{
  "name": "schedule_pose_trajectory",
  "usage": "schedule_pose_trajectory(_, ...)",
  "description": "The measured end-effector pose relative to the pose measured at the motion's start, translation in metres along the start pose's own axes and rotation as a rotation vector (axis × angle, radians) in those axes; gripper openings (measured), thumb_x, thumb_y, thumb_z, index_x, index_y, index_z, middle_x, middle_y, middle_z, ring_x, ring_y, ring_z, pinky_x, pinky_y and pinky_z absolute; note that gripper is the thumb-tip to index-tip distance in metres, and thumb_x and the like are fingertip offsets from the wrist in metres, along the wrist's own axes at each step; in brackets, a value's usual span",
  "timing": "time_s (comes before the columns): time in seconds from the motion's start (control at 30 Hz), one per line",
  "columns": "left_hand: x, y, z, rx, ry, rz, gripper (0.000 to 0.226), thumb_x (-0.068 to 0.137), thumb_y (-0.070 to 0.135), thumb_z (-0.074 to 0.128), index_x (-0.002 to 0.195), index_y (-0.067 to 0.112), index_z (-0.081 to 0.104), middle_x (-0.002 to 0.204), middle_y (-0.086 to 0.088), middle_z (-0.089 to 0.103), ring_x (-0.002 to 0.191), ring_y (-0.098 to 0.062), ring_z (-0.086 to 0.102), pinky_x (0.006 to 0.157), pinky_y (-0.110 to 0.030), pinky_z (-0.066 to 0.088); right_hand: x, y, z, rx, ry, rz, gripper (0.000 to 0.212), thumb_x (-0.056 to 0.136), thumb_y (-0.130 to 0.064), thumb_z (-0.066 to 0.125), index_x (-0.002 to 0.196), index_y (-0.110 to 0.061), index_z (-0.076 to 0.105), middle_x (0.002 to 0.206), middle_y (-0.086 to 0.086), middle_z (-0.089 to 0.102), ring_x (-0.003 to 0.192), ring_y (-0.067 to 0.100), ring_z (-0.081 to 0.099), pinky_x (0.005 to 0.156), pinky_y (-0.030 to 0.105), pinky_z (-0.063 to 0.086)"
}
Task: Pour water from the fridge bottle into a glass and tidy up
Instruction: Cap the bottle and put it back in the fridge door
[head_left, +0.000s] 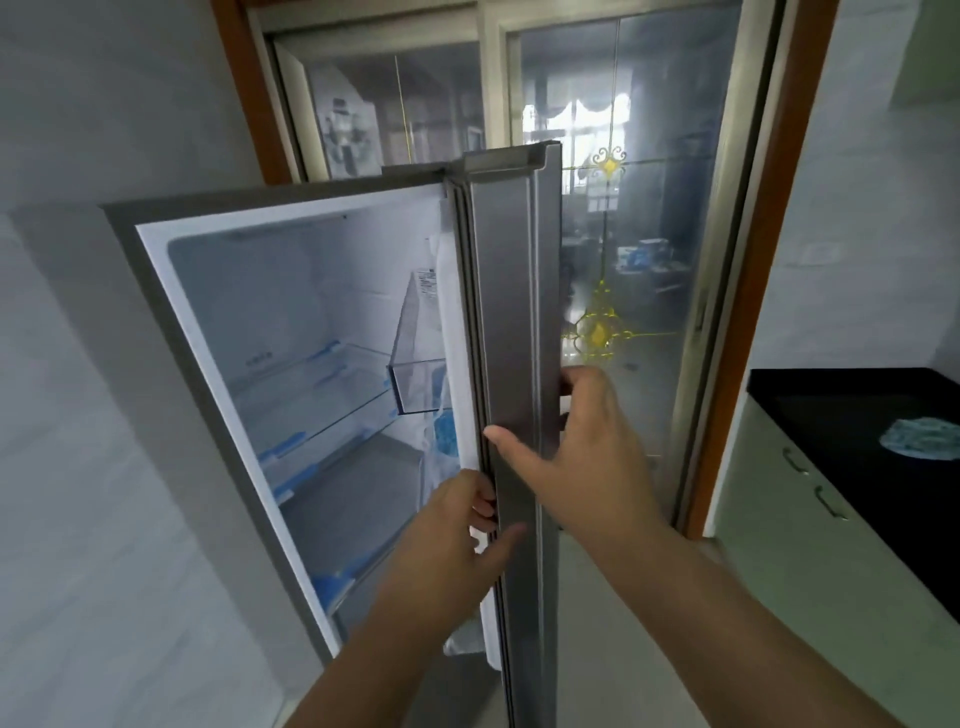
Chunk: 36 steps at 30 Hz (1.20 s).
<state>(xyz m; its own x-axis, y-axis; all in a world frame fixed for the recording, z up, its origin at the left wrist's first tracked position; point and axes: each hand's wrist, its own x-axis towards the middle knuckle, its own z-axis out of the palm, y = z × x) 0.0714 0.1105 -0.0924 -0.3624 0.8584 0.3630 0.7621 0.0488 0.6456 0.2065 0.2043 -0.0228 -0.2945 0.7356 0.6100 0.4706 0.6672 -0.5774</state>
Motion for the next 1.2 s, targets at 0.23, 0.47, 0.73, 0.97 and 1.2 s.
schedule_pose_trajectory(0.23, -0.011, -0.026, -0.021, 0.017, 0.169, -0.107, 0.052, 0.076, 0.060, 0.081, 0.106, 0.042, 0.043, 0.103, 0.020, 0.055, 0.092, 0.006, 0.057, 0.074, -0.020, 0.054, -0.003, -0.026, 0.029, 0.104, -0.085, -0.106, 0.057, 0.086, -0.052, 0.075, 0.129, -0.029, 0.045, 0.127, -0.008, 0.051, 0.101, 0.013, 0.065, 0.082, 0.034, 0.057)
schedule_pose_trajectory(0.47, -0.020, -0.060, -0.059, 0.109, 0.249, -0.205, 0.063, 0.080, 0.060, 0.079, 0.119, 0.045, 0.032, 0.107, 0.020, 0.048, 0.090, 0.005, 0.058, 0.067, -0.006, 0.041, -0.004, -0.067, 0.075, 0.151, -0.182, -0.175, 0.059, 0.088, -0.044, 0.076, 0.136, -0.025, 0.047, 0.131, -0.004, 0.051, 0.106, 0.013, 0.065, 0.083, 0.021, 0.050)
schedule_pose_trajectory(0.73, -0.014, -0.090, -0.091, 0.109, 0.271, -0.301, 0.041, 0.088, 0.050, 0.077, 0.116, 0.036, 0.050, 0.115, 0.015, 0.057, 0.094, 0.000, 0.062, 0.086, -0.019, 0.056, 0.006, -0.102, 0.119, 0.297, -0.313, -0.190, 0.062, 0.091, -0.033, 0.077, 0.144, -0.031, 0.045, 0.143, -0.010, 0.047, 0.111, 0.005, 0.063, 0.090, 0.026, 0.061)
schedule_pose_trajectory(0.97, 0.006, -0.131, -0.131, 0.207, 0.313, -0.410, 0.023, 0.097, 0.046, 0.067, 0.103, 0.028, 0.055, 0.098, 0.007, 0.063, 0.082, -0.007, 0.061, 0.076, -0.025, 0.053, 0.017, -0.112, 0.152, 0.232, -0.538, -0.344, 0.061, 0.102, -0.024, 0.060, 0.157, -0.036, 0.036, 0.162, -0.019, 0.032, 0.138, 0.004, 0.049, 0.109, 0.034, 0.051)
schedule_pose_trajectory(1.2, 0.020, -0.166, -0.162, 0.236, 0.319, -0.403, 0.026, 0.101, 0.039, 0.063, 0.118, 0.020, 0.057, 0.105, 0.005, 0.059, 0.087, -0.013, 0.058, 0.078, -0.023, 0.045, 0.021, -0.133, 0.191, -0.021, -0.611, -0.430, 0.061, 0.106, -0.027, 0.050, 0.161, -0.038, 0.027, 0.168, -0.029, 0.003, 0.143, 0.005, 0.045, 0.114, 0.022, 0.039)
